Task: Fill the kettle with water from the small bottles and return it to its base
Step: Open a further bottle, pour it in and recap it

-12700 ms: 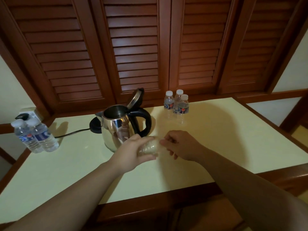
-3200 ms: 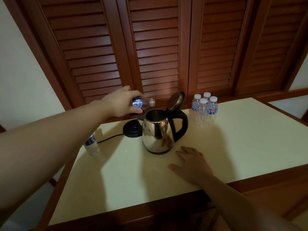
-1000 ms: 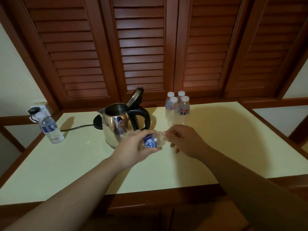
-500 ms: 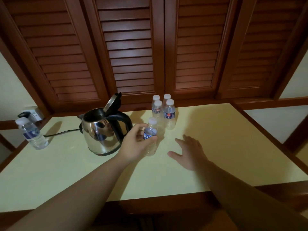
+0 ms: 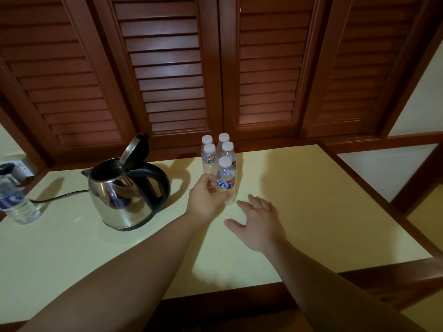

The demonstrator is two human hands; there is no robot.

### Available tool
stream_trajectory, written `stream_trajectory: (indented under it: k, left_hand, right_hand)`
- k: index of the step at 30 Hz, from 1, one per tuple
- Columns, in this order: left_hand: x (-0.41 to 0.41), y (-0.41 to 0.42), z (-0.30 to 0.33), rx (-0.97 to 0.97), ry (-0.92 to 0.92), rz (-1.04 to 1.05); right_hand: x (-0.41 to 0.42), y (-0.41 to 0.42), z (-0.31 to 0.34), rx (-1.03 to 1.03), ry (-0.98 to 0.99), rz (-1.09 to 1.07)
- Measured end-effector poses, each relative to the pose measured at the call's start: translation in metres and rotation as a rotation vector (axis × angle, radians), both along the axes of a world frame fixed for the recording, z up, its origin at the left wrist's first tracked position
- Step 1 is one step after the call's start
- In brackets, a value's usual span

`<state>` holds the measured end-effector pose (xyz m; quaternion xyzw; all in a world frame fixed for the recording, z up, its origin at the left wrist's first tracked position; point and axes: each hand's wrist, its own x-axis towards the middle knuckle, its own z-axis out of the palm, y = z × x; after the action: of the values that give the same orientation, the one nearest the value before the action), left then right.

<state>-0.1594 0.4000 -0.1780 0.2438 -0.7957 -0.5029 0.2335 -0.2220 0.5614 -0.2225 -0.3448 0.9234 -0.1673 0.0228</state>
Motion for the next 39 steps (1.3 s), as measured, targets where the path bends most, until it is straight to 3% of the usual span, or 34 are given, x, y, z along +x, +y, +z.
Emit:
stream_trajectory:
  k: [9, 15, 24, 31, 35, 39]
  left_hand:
    - [-0.024, 0.0, -0.021, -0.008, -0.057, 0.084]
    - [-0.011, -0.007, -0.031, -0.077, -0.076, 0.031]
    - [0.072, -0.037, -0.043, -0.518, -0.114, -0.215]
    - [0.152, -0.071, -0.043, -0.652, -0.133, -0.311]
    - [0.196, -0.097, -0.041, -0.71, -0.138, -0.309]
    - [0.242, -0.129, -0.043, -0.718, -0.152, -0.256]
  right_hand:
    - [-0.001, -0.001, -0.001, -0.009, 0.015, -0.008]
    - [-0.002, -0.001, 0.0, -0.026, 0.004, -0.018]
    - [0.003, 0.001, 0.006, -0.014, 0.027, -0.015]
    - [0.031, -0.007, 0.014, -0.069, 0.008, 0.084]
    - [0.085, -0.044, 0.018, -0.044, -0.004, 0.266]
    - [0.142, -0.096, 0.016, -0.101, -0.074, 0.313]
